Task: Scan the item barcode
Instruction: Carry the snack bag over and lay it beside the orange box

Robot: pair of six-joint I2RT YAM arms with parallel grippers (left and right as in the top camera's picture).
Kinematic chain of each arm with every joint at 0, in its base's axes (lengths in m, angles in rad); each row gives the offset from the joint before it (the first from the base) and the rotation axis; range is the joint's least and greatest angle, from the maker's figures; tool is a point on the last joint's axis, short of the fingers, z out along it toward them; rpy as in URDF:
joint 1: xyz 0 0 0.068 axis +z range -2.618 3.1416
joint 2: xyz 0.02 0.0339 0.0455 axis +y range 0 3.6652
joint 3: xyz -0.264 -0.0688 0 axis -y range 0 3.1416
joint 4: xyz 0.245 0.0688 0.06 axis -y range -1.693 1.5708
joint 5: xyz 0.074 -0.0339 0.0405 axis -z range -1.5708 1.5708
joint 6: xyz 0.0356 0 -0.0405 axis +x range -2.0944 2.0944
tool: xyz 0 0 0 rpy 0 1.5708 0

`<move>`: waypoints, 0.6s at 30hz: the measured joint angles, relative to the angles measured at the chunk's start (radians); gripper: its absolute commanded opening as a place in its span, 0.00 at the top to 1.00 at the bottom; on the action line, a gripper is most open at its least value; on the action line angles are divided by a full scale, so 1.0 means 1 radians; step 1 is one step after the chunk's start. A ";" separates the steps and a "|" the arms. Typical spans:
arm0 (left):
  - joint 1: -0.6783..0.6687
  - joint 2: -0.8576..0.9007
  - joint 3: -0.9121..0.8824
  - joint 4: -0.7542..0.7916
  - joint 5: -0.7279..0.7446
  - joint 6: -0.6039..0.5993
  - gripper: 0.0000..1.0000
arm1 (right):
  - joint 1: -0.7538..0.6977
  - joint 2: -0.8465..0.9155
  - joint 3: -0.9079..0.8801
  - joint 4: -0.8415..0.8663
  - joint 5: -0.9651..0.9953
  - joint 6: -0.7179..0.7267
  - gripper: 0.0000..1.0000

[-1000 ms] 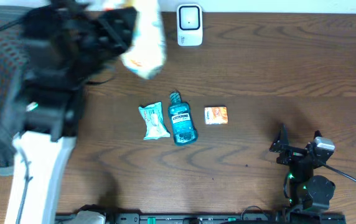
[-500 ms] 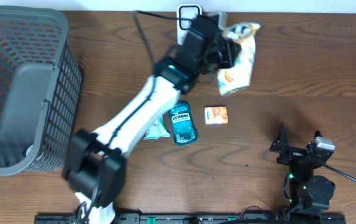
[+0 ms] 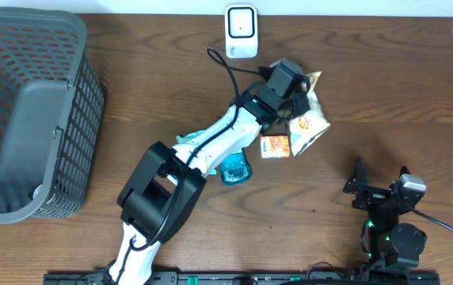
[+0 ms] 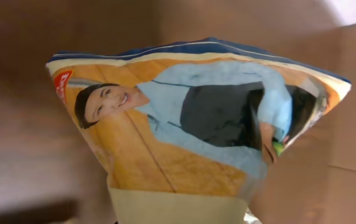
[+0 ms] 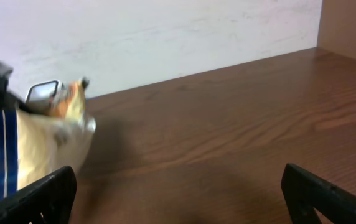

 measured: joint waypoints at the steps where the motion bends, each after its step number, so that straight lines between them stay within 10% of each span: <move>1: -0.002 0.000 -0.001 -0.027 -0.005 -0.005 0.92 | 0.000 0.000 0.000 0.000 0.000 0.000 0.01; 18: -0.004 0.002 -0.034 -0.348 -0.107 -0.026 0.92 | 0.000 0.000 0.000 0.000 0.000 0.000 0.01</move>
